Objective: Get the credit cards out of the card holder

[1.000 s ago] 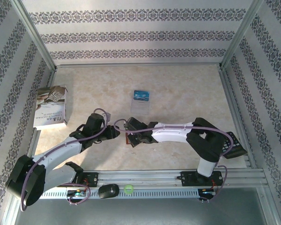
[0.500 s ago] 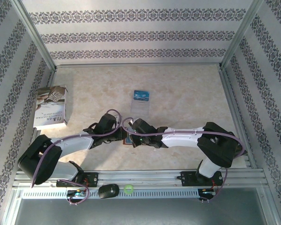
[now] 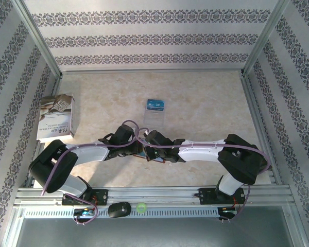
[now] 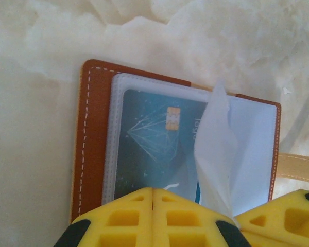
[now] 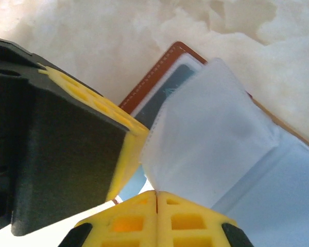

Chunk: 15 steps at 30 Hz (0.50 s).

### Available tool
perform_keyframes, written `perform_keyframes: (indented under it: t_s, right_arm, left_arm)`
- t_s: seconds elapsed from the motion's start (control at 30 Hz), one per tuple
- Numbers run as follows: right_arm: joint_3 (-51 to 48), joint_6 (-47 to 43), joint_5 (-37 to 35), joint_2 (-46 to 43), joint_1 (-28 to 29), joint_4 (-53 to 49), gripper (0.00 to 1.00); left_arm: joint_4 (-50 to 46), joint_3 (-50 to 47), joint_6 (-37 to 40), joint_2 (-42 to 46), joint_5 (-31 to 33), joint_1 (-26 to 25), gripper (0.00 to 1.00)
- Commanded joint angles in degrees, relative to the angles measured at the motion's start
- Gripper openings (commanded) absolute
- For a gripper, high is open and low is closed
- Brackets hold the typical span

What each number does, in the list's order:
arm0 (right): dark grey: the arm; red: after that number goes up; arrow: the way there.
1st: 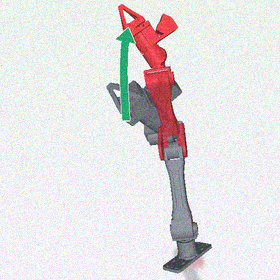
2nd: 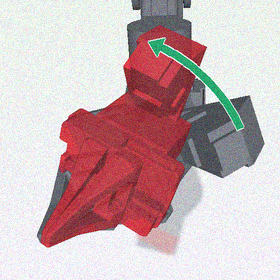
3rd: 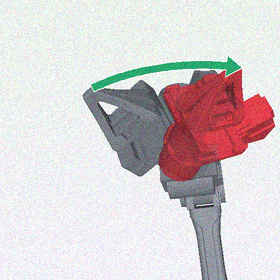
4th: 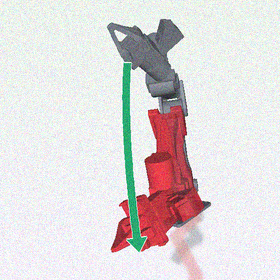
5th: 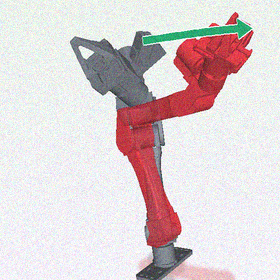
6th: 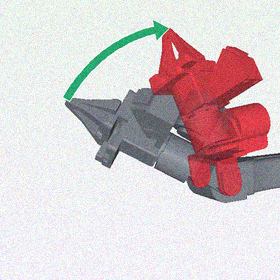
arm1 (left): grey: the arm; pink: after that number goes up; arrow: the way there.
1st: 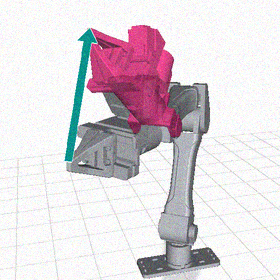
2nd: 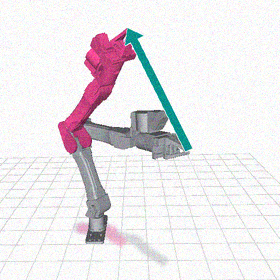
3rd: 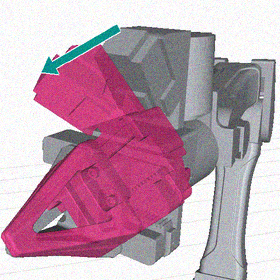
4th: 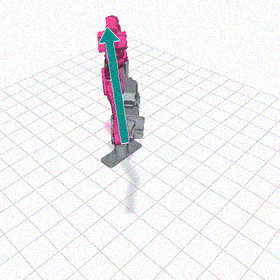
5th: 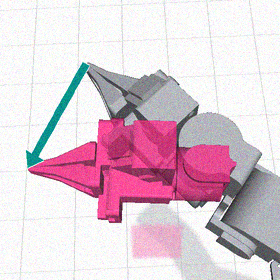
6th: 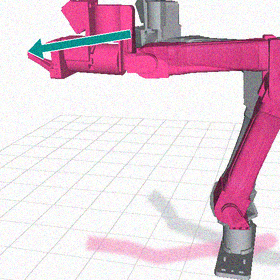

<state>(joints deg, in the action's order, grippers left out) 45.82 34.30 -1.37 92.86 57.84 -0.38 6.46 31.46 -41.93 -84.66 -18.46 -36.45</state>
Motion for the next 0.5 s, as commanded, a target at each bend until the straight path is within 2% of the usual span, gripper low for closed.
perform_keyframes:
  t_s: [0.0,0.13,0.17,0.2,0.33,0.47]
  right_arm:
    - [-0.29,2.66,-3.57,-1.59,-0.63,-4.85,0.0]
    - [-2.03,6.25,-7.96,-3.84,-0.84,-9.27,0.0]
    - [-2.58,7.68,-9.26,-4.68,-1.02,-10.96,0.03]
    - [-3.03,8.72,-10.36,-5.42,-1.24,-12.38,0.06]
    - [-4.31,12.49,-14.81,-9.74,-1.65,-18.67,0.34]
    - [-5.36,12.65,-16.31,-15.77,-1.93,-19.62,0.45]
  left_arm:
    - [-2.8,1.67,-0.53,-1.4,-0.23,-0.93,0.0]
    - [-2.55,1.67,-0.6,-1.83,-1.35,-0.99,0.0]
    - [-2.43,1.59,-0.69,-2.11,-1.62,-1.02,0.0]
    - [-2.11,1.5,-0.81,-2.31,-2.05,-1.09,0.0]
    - [-2.68,2.14,-0.63,-2.38,-2.58,-1.53,0.0]
    - [-4.39,3.12,0.47,-0.78,-2.15,-1.95,0.0]
